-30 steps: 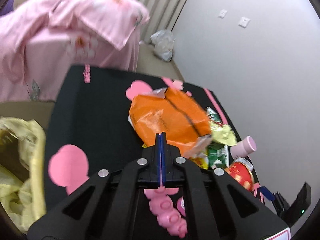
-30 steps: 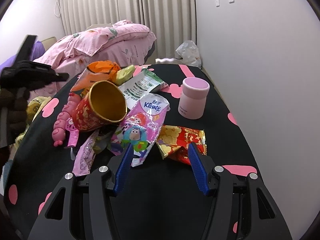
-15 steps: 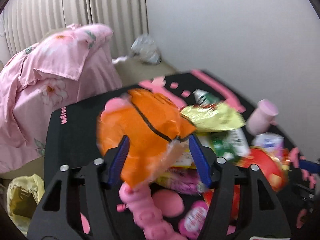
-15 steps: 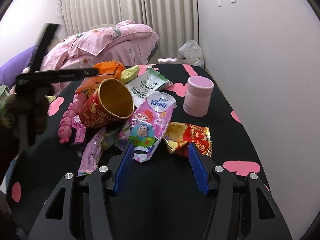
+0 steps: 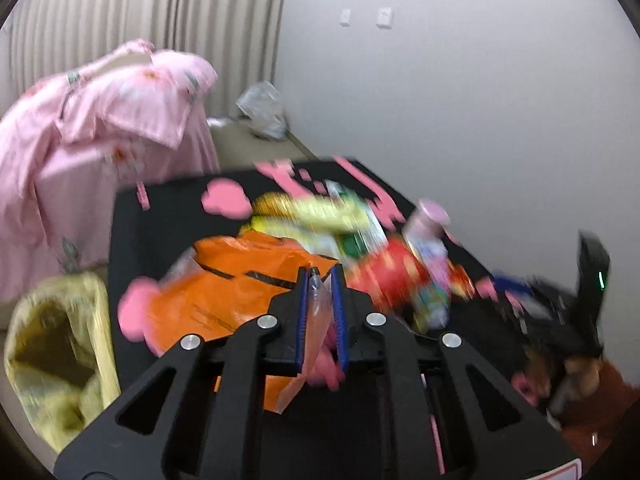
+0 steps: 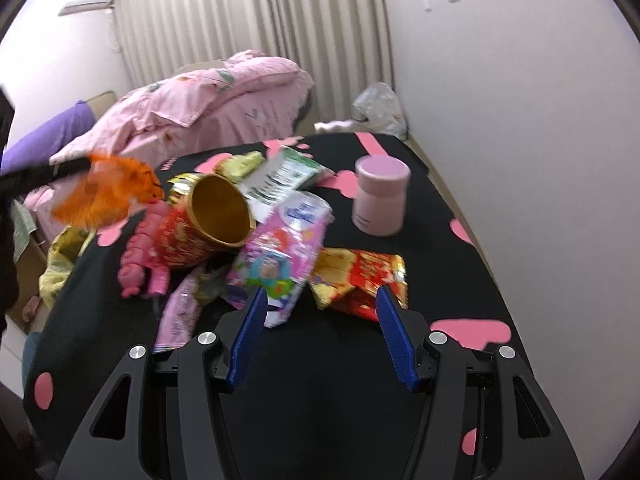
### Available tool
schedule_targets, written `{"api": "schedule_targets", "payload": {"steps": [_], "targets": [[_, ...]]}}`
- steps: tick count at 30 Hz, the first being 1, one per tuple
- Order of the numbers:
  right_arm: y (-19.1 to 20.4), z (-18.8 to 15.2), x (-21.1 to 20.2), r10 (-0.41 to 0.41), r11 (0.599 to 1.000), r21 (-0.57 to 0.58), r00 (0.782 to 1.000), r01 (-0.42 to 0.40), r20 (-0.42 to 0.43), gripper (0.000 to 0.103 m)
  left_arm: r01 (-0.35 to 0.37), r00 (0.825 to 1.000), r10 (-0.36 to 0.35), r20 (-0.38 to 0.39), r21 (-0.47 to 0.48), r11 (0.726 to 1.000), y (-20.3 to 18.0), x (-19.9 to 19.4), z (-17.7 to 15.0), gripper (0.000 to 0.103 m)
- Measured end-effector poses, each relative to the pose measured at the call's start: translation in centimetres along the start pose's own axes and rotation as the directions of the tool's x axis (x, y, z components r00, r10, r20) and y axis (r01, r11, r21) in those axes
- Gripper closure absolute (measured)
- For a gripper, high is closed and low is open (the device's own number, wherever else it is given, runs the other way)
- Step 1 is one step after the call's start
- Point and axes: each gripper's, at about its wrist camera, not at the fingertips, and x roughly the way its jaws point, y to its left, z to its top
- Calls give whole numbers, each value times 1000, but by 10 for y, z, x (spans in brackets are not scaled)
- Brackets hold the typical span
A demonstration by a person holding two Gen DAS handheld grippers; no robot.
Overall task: Collect trash
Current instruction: 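Reach the left gripper to the orange plastic bag and grasp it, then grasp the red paper cup with the right gripper while the left lifts the orange bag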
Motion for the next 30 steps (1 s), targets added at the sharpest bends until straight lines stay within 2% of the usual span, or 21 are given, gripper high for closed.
{"api": "schedule_targets", "payload": {"steps": [5,9,10,12,14,18,20,21,26,28,30], "targets": [[29,21,-1,94,994,-64,995,-93,15,49,65,993,-67,-95,-25,998,-4,-4,-59,92],[59,46,19,170,979,-111,985,-168,6,49,97,984,-105,-142,-58,994,-2,2,-86,90],[62,50,25,172,979,-109,985,-171,-2,49,104,982,-114,-147,-72,992,-1,4,-89,89],[70,58,44,161,981,-100,986,-164,-35,52,122,979,-136,-152,-96,988,1,5,-93,79],[75,61,64,146,983,-103,986,-153,-79,67,130,978,-148,-149,-119,984,3,1,-94,70],[81,58,67,230,964,-110,967,-242,-111,81,148,979,-165,-121,-134,980,5,-13,-97,60],[86,55,59,246,956,-134,963,-259,-109,93,146,982,-161,-102,-143,979,9,-21,-99,59],[89,53,52,229,957,-160,968,-243,-102,95,143,983,-158,-94,-149,978,11,-25,-99,58],[96,49,22,213,951,-220,976,-218,-48,97,137,990,-140,-1,-179,974,26,-47,-92,45],[95,46,11,206,953,-221,978,-206,-21,97,98,995,-97,16,-206,974,38,-50,-86,44],[92,45,5,205,956,-214,979,-202,-8,97,18,1000,-14,16,-253,967,53,-46,-81,44]]}}
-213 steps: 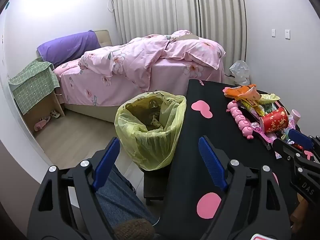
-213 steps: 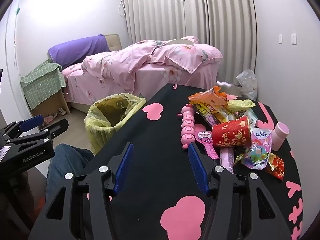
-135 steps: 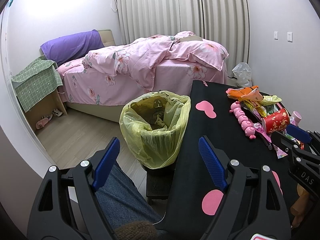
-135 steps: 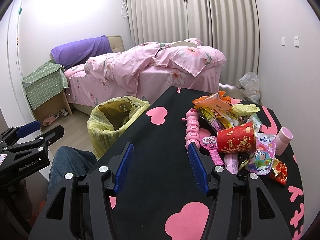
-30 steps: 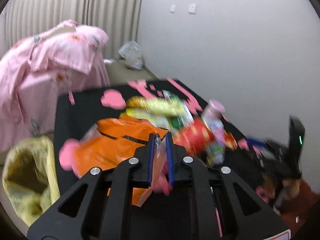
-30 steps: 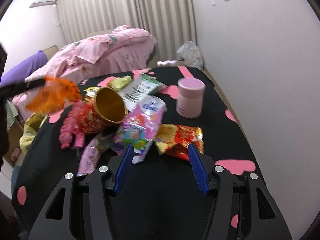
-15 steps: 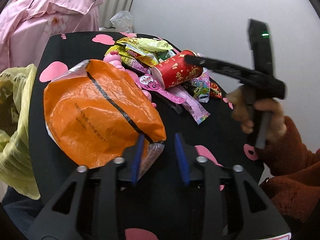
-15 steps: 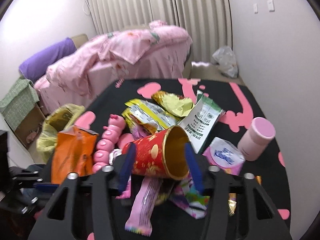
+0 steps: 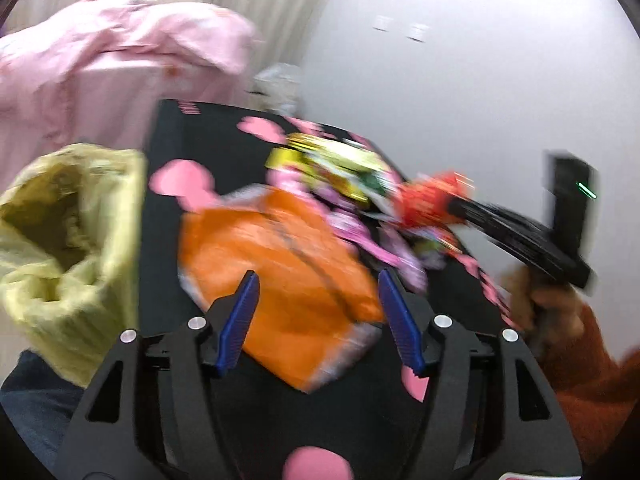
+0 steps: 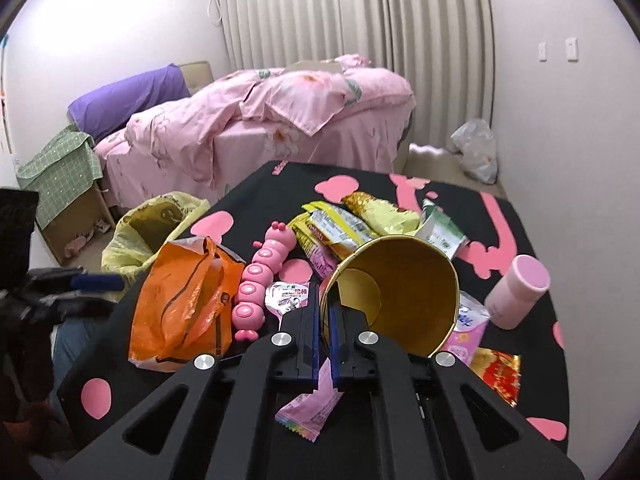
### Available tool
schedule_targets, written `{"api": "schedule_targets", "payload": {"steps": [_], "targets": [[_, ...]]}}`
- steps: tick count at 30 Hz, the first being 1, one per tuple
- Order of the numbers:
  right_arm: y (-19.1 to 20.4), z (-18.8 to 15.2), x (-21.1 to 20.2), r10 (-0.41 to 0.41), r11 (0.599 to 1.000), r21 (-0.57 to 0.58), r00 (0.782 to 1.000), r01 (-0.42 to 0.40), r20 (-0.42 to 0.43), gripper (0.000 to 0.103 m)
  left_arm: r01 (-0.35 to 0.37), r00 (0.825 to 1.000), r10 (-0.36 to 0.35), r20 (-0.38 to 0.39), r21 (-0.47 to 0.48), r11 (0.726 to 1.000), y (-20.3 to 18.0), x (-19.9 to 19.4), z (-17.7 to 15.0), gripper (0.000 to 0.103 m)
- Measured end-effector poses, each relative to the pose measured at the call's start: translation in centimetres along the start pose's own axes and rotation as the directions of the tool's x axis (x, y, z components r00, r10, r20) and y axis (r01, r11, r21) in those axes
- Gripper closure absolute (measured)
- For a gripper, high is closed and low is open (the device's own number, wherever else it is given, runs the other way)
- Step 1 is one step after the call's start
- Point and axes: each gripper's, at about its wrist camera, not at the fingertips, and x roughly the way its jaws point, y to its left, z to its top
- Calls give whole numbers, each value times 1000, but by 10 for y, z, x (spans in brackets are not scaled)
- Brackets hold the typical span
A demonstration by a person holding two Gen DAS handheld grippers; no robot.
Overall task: Collect trash
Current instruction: 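Grasp the red paper cup with the right gripper while the left lifts the orange bag, then carry the orange bag and red cup over the yellow trash bag with both grippers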
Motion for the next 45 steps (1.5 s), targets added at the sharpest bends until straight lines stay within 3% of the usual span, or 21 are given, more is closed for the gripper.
{"api": "schedule_targets", "payload": {"steps": [1,4,7,11,13,15,18,21,25,29,32,40,43,45], "targets": [[-1,-2,-4,-3,1000,10,1000,3,8,97,-70,997,71,19,-34,997,11,4,5,44],[-4,-8,-8,1,999,33,1000,-2,10,97,-181,982,183,33,-64,981,31,19,19,44],[-6,-14,-12,-2,999,32,1000,2,7,97,-170,985,170,0,25,985,38,39,34,44],[-8,-21,-18,-11,1000,24,1000,11,4,97,-178,973,194,-126,123,976,45,73,40,45],[-9,-23,-18,-12,1000,29,1000,12,0,97,-179,964,197,-180,111,978,45,84,37,56],[-8,-23,-19,-10,999,30,1000,10,1,97,-174,964,190,-186,102,979,41,88,32,72],[-2,-20,-24,-7,1000,16,1000,7,16,97,-190,967,201,-160,83,978,36,82,25,89],[6,-15,-30,-5,1000,-8,999,6,40,97,-204,972,209,-107,61,977,29,61,20,95],[13,-10,-35,7,1000,-20,999,-6,47,97,-231,973,231,2,27,973,24,20,20,96],[24,-6,-37,37,999,-30,998,-35,50,97,-270,961,267,75,28,963,19,-17,22,96],[36,-2,-40,51,998,-50,997,-48,52,97,-300,949,295,108,24,954,20,-37,21,96],[63,11,-37,111,991,-74,993,-108,47,97,-288,943,285,174,-3,957,28,-71,17,96],[82,21,-33,134,985,-112,990,-128,46,97,-301,931,301,207,-34,953,39,-86,19,96],[92,28,-31,149,981,-133,988,-141,46,97,-333,912,338,232,-62,941,48,-98,21,96]]}}
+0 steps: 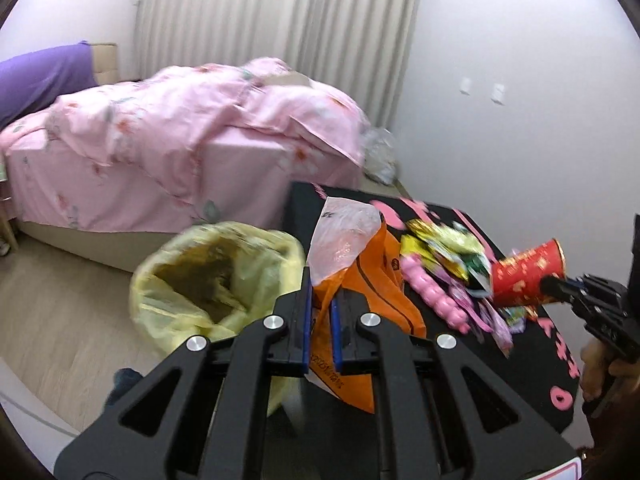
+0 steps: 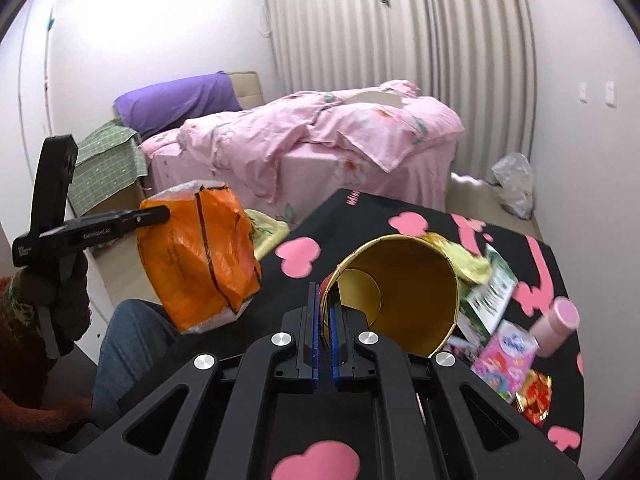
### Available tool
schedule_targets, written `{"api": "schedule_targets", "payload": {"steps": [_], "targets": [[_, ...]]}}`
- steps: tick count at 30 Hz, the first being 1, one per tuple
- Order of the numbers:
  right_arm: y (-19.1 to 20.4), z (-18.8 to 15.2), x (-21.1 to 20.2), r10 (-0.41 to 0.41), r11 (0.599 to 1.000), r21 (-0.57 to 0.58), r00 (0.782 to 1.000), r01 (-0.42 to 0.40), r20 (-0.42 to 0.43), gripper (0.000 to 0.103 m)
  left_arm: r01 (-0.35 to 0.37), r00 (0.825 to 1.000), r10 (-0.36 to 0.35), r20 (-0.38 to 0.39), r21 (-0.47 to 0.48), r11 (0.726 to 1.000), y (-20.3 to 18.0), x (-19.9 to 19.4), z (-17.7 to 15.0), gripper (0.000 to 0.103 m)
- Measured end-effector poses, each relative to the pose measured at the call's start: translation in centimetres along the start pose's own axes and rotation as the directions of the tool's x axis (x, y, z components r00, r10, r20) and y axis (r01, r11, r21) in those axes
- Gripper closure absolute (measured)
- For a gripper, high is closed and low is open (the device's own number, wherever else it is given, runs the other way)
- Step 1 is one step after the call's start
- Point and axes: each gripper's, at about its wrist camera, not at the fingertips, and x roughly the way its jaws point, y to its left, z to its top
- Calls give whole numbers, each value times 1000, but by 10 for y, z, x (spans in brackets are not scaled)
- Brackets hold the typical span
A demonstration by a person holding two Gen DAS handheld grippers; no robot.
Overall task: Collect trash
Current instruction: 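Carry the orange bag and red cup over the yellow trash bag with both grippers, then open both grippers to drop the orange bag and red cup into the trash bag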
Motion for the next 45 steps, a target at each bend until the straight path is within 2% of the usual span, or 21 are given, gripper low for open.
{"api": "schedule_targets", "payload": {"steps": [2,4,7,13,15,17,19,21,22,24,26,29,31,33,34,37,39,41,43,45], "targets": [[9,11,7,20,1000,-23,1000,-20,1,97,-90,995,90,51,-11,996,13,-8,5,96],[18,22,17,36,998,-49,999,-36,-1,97,-162,982,165,92,-42,986,29,-15,9,96],[30,33,30,71,995,-65,997,-72,-12,97,-234,960,249,126,-121,965,55,-21,12,96],[47,51,68,127,987,-90,991,-131,-50,97,-305,924,355,141,-284,909,104,-17,8,96],[52,56,78,138,984,-104,989,-143,-55,97,-327,908,387,163,-303,895,112,-11,6,96],[58,63,91,148,981,-120,987,-154,-57,97,-344,894,404,191,-284,895,113,8,1,96],[62,66,102,158,978,-131,985,-166,-65,97,-334,917,375,138,-248,909,114,40,-7,96],[67,71,115,170,973,-143,982,-180,-78,97,-298,952,305,1,-220,929,113,75,-19,95],[69,73,123,180,970,-151,980,-192,-86,97,-256,966,240,-97,-215,942,112,94,-31,95],[71,76,136,203,964,-156,974,-217,-102,97,-237,963,201,-178,-214,948,111,104,-45,96],[74,81,156,259,949,-145,956,-278,-139,97,-205,962,156,-222,-218,954,110,106,-55,96],[85,85,192,333,922,-131,920,-364,-208,97,-227,954,172,-247,-213,950,111,103,-58,96],[96,84,216,376,902,-121,891,-415,-254,97,-251,950,193,-247,-229,940,118,95,-58,96],[111,80,245,431,871,-100,845,-482,-318,97,-263,949,208,-238,-230,937,122,87,-57,96],[119,76,264,449,855,-87,815,-511,-367,97,-263,948,206,-243,-232,936,124,87,-57,96],[129,66,302,413,862,-78,782,-501,-467,97,-256,945,194,-264,-228,939,128,99,-60,96],[126,59,324,345,890,-86,786,-447,-513,97,-250,943,186,-278,-218,943,126,108,-64,96],[119,58,333,287,910,-116,806,-399,-518,97,-235,944,165,-287,-230,945,127,117,-66,96],[111,57,333,284,913,-111,809,-392,-515,97,-213,947,139,-289,-241,947,126,126,-67,96],[101,55,328,312,910,-82,803,-405,-508,97,-192,952,118,-281,-252,948,125,131,-67,96]]}}
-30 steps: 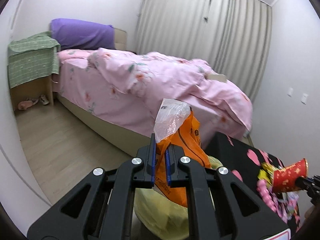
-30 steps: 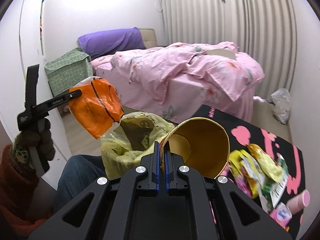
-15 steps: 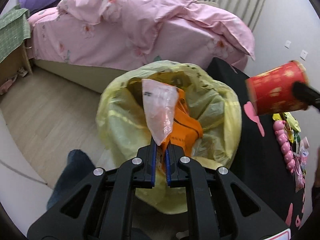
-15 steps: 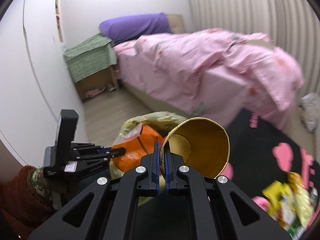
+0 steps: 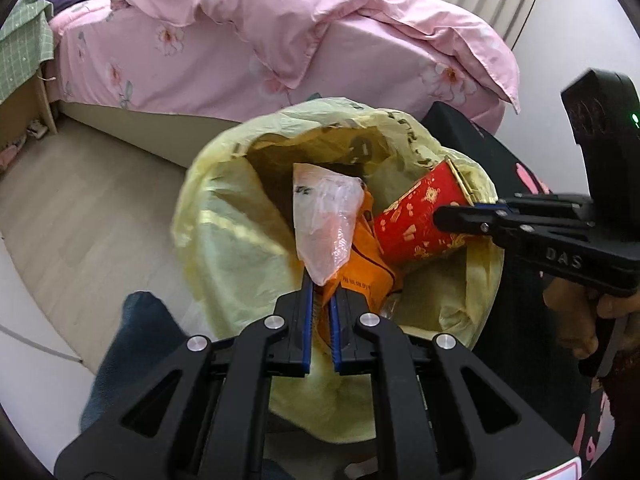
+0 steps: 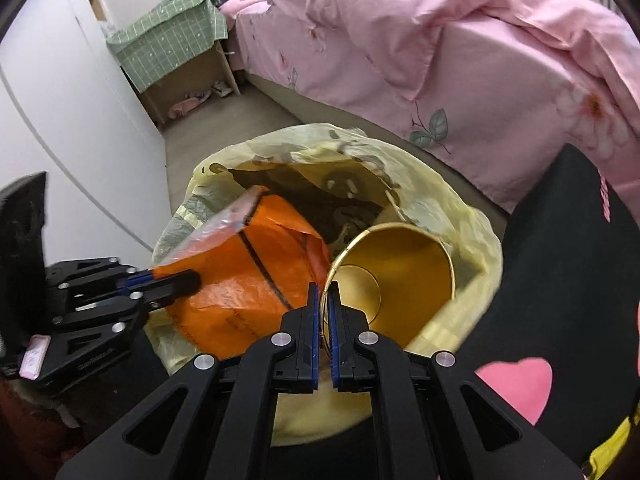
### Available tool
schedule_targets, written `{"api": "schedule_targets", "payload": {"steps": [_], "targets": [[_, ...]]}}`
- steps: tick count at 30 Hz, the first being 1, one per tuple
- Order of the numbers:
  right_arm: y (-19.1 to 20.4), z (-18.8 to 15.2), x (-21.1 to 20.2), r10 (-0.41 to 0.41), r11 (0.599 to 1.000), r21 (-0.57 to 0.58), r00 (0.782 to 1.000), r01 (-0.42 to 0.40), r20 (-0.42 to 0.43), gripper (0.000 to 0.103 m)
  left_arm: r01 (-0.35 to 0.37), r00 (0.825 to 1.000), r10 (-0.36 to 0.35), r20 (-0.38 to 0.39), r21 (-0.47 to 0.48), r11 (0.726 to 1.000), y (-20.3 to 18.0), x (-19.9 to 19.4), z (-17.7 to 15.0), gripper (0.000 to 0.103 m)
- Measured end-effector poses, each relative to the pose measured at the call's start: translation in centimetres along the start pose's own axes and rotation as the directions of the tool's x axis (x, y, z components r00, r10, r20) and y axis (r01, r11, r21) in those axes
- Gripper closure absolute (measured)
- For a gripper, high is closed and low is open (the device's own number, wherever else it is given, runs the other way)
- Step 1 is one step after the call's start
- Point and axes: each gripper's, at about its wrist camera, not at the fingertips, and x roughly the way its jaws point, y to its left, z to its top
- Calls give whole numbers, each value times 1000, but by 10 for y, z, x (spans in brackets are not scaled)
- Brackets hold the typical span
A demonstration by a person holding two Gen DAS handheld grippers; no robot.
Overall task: Collect trash
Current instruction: 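Open both grippers to drop the orange bag and red cup into the trash bag, then move the left gripper back to the table and grasp the yellow chip bag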
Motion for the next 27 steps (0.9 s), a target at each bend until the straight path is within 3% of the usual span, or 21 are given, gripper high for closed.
{"api": "schedule_targets", "payload": {"steps": [6,7,9,10,13,18,21,24,27], "targets": [[10,-17,-9,0,999,-51,999,2,50,96,2,1000,0,24,-59,998,10,-1,11,92],[13,-17,-9,5,998,-60,998,-1,59,94,16,999,-13,31,-86,996,14,-5,13,89],[16,-17,-9,8,998,-70,998,-4,60,93,41,998,-34,55,-132,990,22,-20,16,62],[19,-18,-10,-1,997,-75,998,5,62,88,40,997,-30,71,-143,989,25,-27,17,60],[22,-25,-18,2,996,-86,997,5,73,72,2,991,18,134,-151,989,26,-55,20,56],[25,-36,-38,-24,995,-89,994,34,107,70,-52,976,83,202,-154,987,20,-84,26,54],[21,-52,-65,-42,997,-59,988,52,151,70,-46,974,74,216,-135,990,8,-93,26,54],[13,-72,-99,-114,992,-28,973,122,199,70,-30,972,49,228,-83,996,-15,-98,23,54],[3,-98,-137,-177,984,21,950,178,259,70,12,975,-10,223,-11,1000,-48,-97,18,54]]}}
